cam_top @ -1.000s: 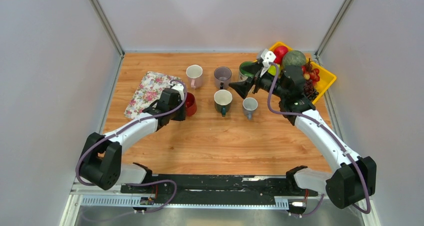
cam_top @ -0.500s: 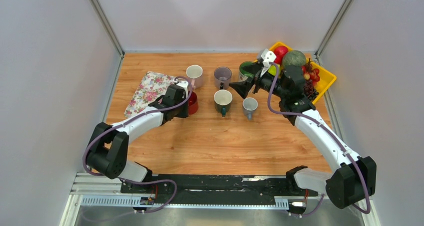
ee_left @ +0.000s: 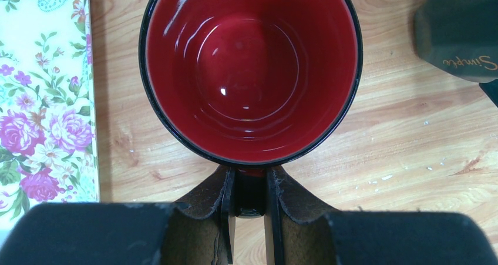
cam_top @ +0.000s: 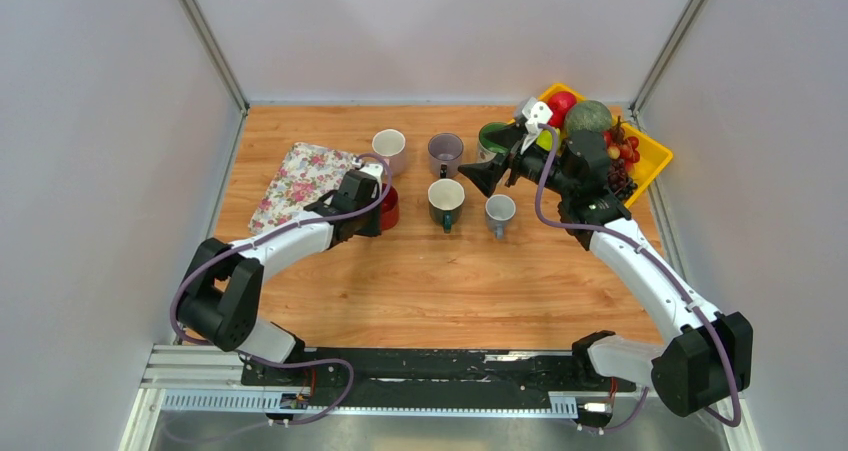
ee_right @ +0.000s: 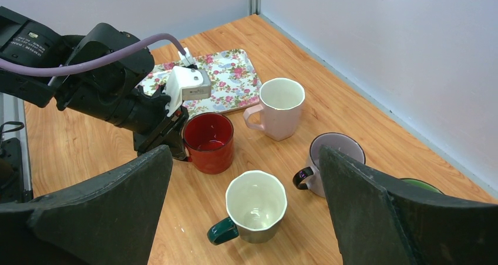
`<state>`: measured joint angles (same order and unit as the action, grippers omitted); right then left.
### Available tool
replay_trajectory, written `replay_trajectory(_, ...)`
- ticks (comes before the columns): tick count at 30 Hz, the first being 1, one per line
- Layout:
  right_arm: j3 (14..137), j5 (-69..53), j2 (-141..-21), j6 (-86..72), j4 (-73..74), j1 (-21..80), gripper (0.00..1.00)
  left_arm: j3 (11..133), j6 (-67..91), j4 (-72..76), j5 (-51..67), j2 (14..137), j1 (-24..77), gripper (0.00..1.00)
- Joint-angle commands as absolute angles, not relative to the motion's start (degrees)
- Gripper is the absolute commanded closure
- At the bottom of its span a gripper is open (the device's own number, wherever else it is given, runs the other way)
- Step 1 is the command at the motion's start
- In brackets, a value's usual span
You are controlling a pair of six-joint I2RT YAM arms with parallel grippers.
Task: Turn the mug right side up
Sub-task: Place the cup at the center of the board.
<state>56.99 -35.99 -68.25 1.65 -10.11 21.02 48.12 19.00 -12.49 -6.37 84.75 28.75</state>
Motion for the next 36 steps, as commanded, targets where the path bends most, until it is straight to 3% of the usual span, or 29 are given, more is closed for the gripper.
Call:
replay_trajectory(1, 56.9, -35.5, -67.4, 2.8, -11.7, 20.7, 0.0, 51.4, 19.5, -9.8, -7.7, 84.5, 29.3, 0.96)
replay_trajectory(12, 57.1, -35.6, -67.3, 2.5, -11.7, 20.7, 0.0, 51.1, 19.7, -10.0, -7.1, 83.9, 29.5, 0.76)
replay_trajectory(16, 57.1, -35.7, -67.3, 2.5, -11.7, 20.7, 0.0, 51.0, 19.7, -10.0, -7.0, 83.8, 29.6, 0.65)
replay_trajectory(24, 57.3, -35.8, -67.1, 2.4, -11.8, 20.6, 0.0, 50.7, 20.0, -10.1, -6.4, 83.1, 29.7, 0.54)
replay_trajectory(29, 57.3, -35.9, -67.2, 2.3, -11.8, 20.5, 0.0, 50.3, 20.2, -10.2, -5.6, 82.1, 30.0, 0.53)
replay_trajectory(36, 57.4, -35.9, -67.2, 2.3, -11.7, 20.5, 0.0, 50.3, 20.0, -10.2, -3.3, 81.1, 30.2, 0.37)
